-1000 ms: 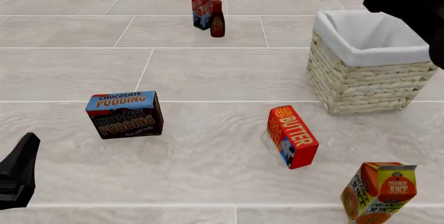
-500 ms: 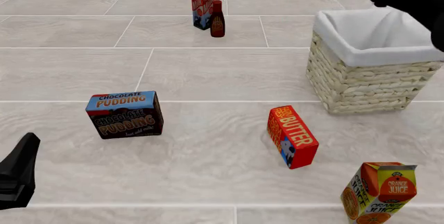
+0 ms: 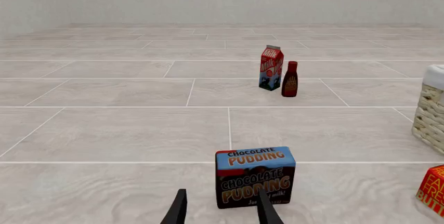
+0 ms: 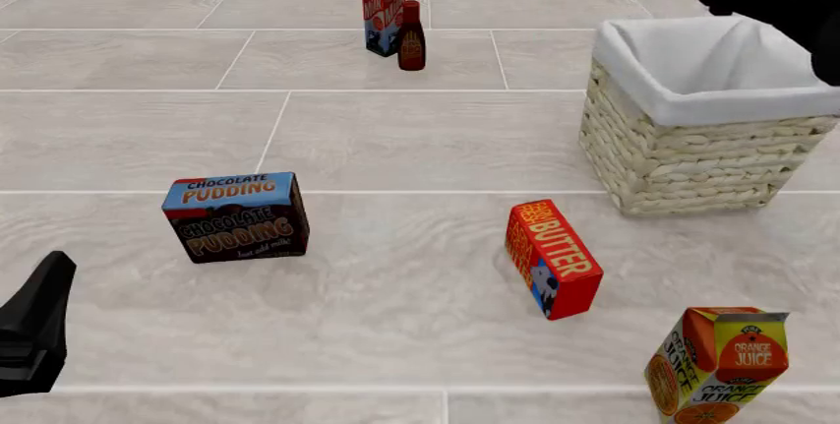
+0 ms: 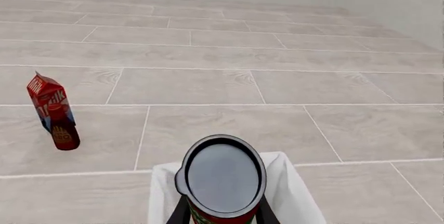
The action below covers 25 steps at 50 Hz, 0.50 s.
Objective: Pick the tomato sauce and place it in the basket.
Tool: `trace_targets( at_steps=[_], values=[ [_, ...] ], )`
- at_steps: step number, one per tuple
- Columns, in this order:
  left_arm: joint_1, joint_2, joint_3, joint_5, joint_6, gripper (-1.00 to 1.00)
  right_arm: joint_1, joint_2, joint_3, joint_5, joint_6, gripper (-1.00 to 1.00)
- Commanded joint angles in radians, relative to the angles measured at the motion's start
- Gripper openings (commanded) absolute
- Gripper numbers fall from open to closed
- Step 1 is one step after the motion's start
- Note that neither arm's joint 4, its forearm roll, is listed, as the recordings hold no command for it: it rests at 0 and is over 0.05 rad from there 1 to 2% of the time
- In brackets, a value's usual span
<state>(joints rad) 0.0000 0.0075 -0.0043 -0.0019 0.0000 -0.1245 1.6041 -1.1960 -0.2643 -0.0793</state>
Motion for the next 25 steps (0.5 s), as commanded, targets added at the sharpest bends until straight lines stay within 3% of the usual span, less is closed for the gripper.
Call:
trace_targets(
  at_steps=[1, 25],
  values=[
    [0.000, 0.000, 0.000, 0.000, 0.000, 1.00, -0.008, 0.013, -0.022, 0.014, 0.014, -1.00],
    [0.000, 0.000, 0.000, 0.000, 0.000, 1.00, 0.011, 0.052, -0.057, 0.083, -0.010, -1.00]
  ],
)
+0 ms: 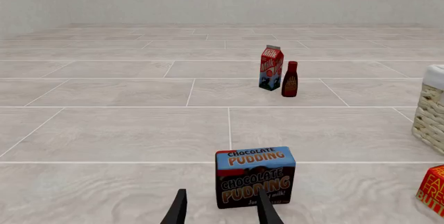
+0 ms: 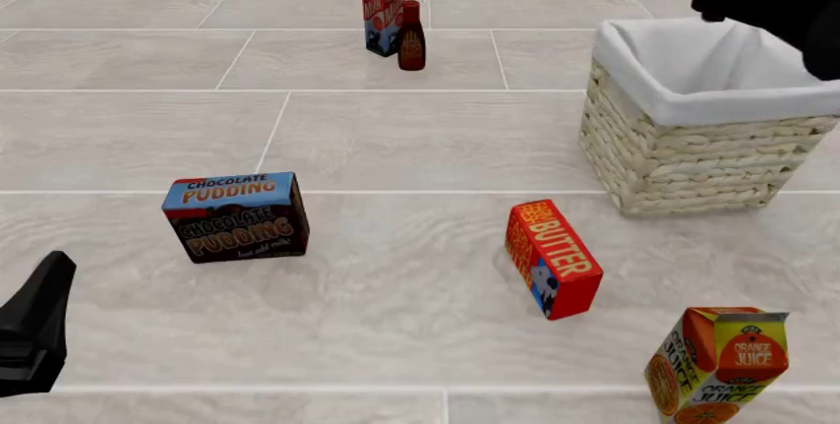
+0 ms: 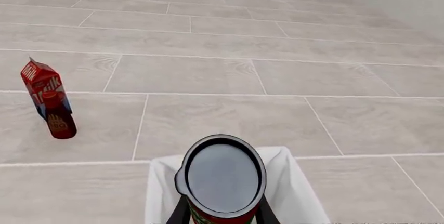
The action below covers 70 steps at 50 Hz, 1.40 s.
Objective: Pick the tomato sauce and place it in the basket.
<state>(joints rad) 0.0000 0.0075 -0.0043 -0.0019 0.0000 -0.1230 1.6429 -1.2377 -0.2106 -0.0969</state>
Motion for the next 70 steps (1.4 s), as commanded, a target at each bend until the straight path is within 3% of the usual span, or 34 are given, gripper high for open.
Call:
trace_targets(
  at_steps=[1, 70],
  values=[
    [0.000, 0.000, 0.000, 0.000, 0.000, 1.00, 0.006, 0.011, -0.017, 0.029, 0.008, -1.00],
    [0.000, 0.000, 0.000, 0.000, 0.000, 1.00, -0.037, 0.089, -0.023, 0.023, 0.017, -1.00]
  ],
)
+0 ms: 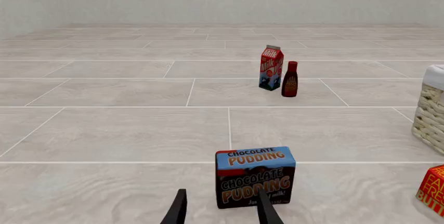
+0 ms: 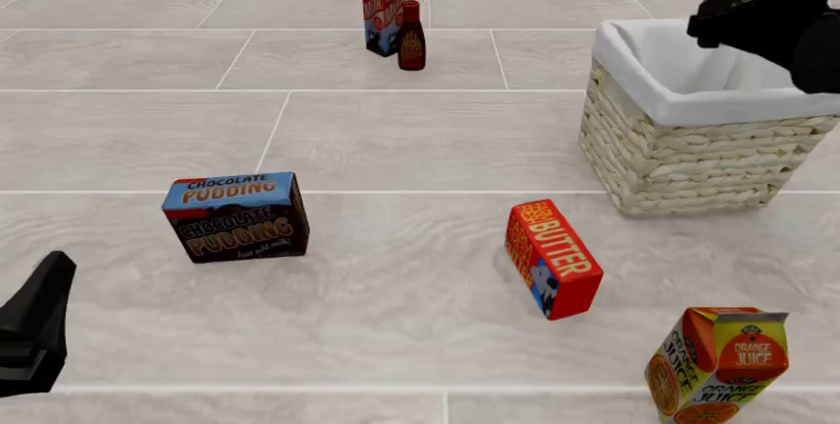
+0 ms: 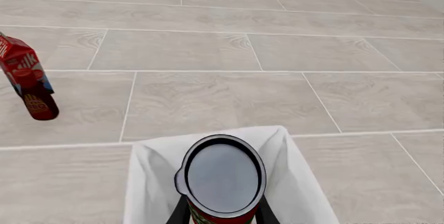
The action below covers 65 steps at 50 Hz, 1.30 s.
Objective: Pick the tomato sauce and place it in the basket.
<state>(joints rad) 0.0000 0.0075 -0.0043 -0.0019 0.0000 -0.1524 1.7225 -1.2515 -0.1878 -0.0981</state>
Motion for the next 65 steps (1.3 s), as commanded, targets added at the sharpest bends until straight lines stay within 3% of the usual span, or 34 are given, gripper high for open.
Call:
trace_targets(
  at_steps=[1, 65],
  values=[
    [0.000, 0.000, 0.000, 0.000, 0.000, 1.00, -0.007, 0.009, -0.010, 0.002, 0.020, -1.00],
    [0.000, 0.000, 0.000, 0.000, 0.000, 1.00, 0.001, 0.083, -0.057, 0.031, 0.005, -1.00]
  ],
)
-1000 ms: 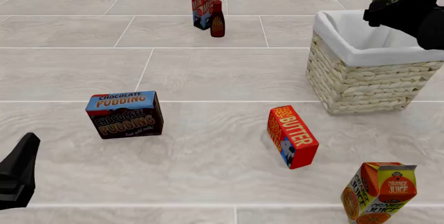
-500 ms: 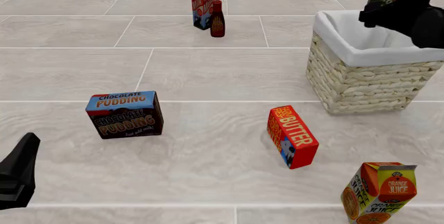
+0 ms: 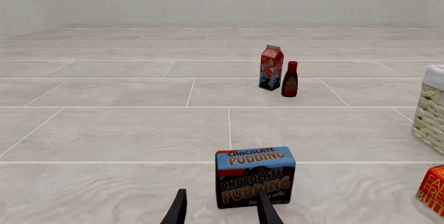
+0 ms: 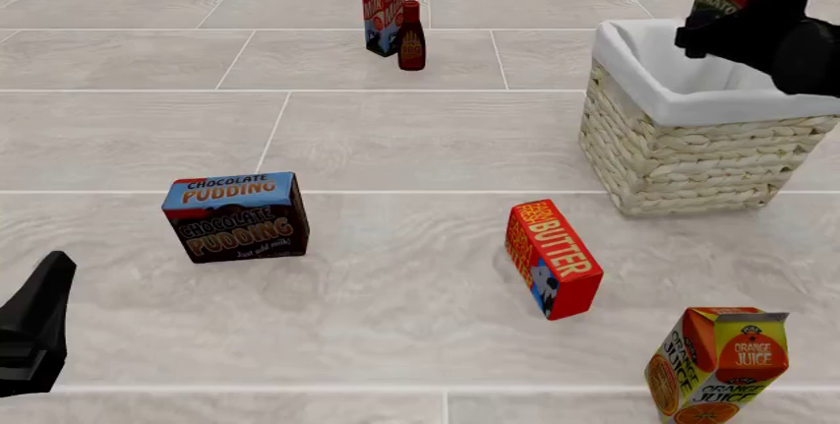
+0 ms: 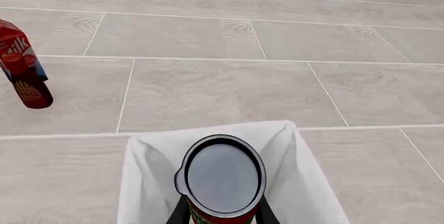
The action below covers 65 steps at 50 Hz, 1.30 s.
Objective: Pick the tomato sauce and place it in the basket.
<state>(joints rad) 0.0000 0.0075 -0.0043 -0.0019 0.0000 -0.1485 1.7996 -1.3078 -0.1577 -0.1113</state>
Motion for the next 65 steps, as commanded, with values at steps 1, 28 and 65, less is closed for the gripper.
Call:
trace_targets(
  at_steps=[1, 28, 65],
  values=[
    [0.000, 0.000, 0.000, 0.000, 0.000, 1.00, -0.003, 0.009, -0.002, 0.001, 0.018, -1.00],
    [0.000, 0.000, 0.000, 0.000, 0.000, 1.00, 0.008, 0.013, -0.003, 0.012, 0.020, -1.00],
    [0.000, 0.000, 0.000, 0.000, 0.000, 1.00, 0.019, 0.018, -0.010, 0.023, 0.017, 1.00]
  ],
)
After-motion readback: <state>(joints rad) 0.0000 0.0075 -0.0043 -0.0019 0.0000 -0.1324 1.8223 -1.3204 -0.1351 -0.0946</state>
